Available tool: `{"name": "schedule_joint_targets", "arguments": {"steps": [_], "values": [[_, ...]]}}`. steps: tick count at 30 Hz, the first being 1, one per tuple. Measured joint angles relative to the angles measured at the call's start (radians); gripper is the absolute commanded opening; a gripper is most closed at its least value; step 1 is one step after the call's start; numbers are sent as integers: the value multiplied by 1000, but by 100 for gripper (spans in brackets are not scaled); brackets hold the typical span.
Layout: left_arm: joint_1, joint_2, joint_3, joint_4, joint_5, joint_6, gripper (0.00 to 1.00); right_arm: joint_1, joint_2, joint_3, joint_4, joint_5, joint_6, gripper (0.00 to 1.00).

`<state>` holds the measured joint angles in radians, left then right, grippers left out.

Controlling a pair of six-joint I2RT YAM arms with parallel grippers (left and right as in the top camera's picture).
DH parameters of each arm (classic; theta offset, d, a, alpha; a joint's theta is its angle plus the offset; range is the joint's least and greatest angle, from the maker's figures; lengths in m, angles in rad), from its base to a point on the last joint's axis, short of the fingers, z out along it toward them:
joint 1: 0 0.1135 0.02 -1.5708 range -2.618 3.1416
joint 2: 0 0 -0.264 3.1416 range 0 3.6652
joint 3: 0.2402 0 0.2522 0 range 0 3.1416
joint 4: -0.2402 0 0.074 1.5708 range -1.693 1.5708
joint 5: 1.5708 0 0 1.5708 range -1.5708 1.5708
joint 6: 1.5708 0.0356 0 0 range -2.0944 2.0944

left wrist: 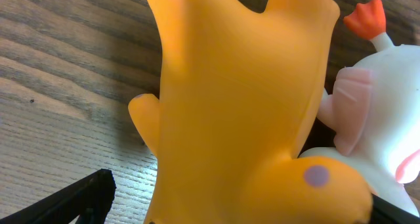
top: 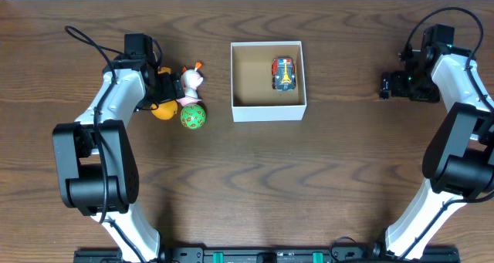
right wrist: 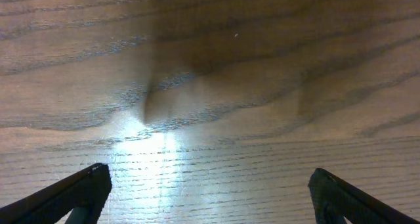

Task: Pack container

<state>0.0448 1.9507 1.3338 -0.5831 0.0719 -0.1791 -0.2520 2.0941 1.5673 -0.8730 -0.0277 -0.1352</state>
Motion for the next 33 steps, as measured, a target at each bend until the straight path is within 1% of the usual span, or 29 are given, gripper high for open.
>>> {"name": "schedule_joint_targets", "arguments": {"steps": [14, 20, 24, 27, 29, 33], "values": [[0, 0, 0, 5, 0, 0, 98, 0, 0, 0, 0, 0, 0, 99], [0, 0, 0, 51, 0, 0, 98, 0, 0, 0, 0, 0, 0, 99], [2, 0, 0, 52, 0, 2, 98, 0, 0, 0, 0, 0, 0, 99], [12, 0, 7, 21, 0, 5, 98, 0, 0, 0, 0, 0, 0, 99], [28, 0, 28, -27, 2, 5, 98, 0, 0, 0, 0, 0, 0, 99], [77, 0, 126, -130, 4, 5, 98, 0, 0, 0, 0, 0, 0, 99]]}}
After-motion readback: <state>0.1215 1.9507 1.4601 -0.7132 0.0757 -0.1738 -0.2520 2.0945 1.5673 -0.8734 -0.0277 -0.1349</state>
